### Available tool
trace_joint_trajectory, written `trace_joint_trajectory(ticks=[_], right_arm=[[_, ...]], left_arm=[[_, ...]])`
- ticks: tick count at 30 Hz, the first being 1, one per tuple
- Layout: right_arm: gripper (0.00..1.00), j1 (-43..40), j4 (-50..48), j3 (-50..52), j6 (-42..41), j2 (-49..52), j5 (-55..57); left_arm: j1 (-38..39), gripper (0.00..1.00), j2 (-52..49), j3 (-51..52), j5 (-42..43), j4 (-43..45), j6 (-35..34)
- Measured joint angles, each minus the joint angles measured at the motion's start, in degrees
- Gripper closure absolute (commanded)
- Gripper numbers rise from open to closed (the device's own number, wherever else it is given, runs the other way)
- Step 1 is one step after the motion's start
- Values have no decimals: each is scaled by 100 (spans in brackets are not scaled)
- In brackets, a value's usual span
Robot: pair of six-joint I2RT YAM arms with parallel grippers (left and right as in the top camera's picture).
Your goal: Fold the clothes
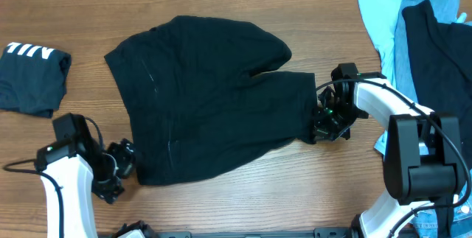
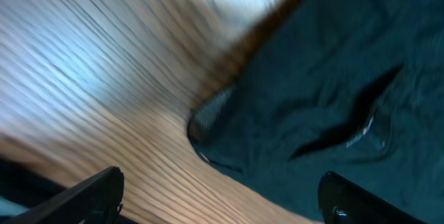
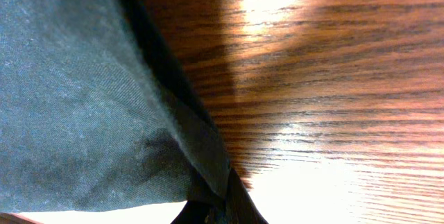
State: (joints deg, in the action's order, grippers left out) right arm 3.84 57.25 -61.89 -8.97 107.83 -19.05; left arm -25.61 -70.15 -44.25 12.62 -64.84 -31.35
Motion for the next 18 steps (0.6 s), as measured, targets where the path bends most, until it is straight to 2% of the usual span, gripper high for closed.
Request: trace_joint_trajectory(ticks=[2, 4, 5, 7, 8, 11, 14, 17, 18], right_arm=[[96, 2, -17, 0, 2, 0, 2], [96, 2, -15, -2, 0, -2, 4], [96, 2, -24, -4, 2, -4, 7], [96, 2, -9, -4, -2, -4, 20], [96, 0, 2, -4, 0, -4, 22], [96, 2, 24, -4, 2, -4, 22], [96, 2, 94, -4, 0, -4, 24], [96, 2, 216, -2, 7, -85, -2], [96, 0, 160, -2, 7, -339, -7]], left_arm=[[0, 7, 13, 658, 490, 367, 0], [0, 6, 17, 1355, 863, 1167, -17], [0, 9, 11, 1694, 1019, 1556, -22], [0, 53, 164, 1862, 1338, 2269, -216], [0, 95, 190, 1961, 1419, 2859, -299], [0, 96, 85, 2221, 1416, 3628, -321], [0, 96, 76, 2221, 1469, 3637, -321], [0, 96, 81, 1744, 1462, 2450, 28], [0, 96, 129, 1259, 1460, 1864, 337]])
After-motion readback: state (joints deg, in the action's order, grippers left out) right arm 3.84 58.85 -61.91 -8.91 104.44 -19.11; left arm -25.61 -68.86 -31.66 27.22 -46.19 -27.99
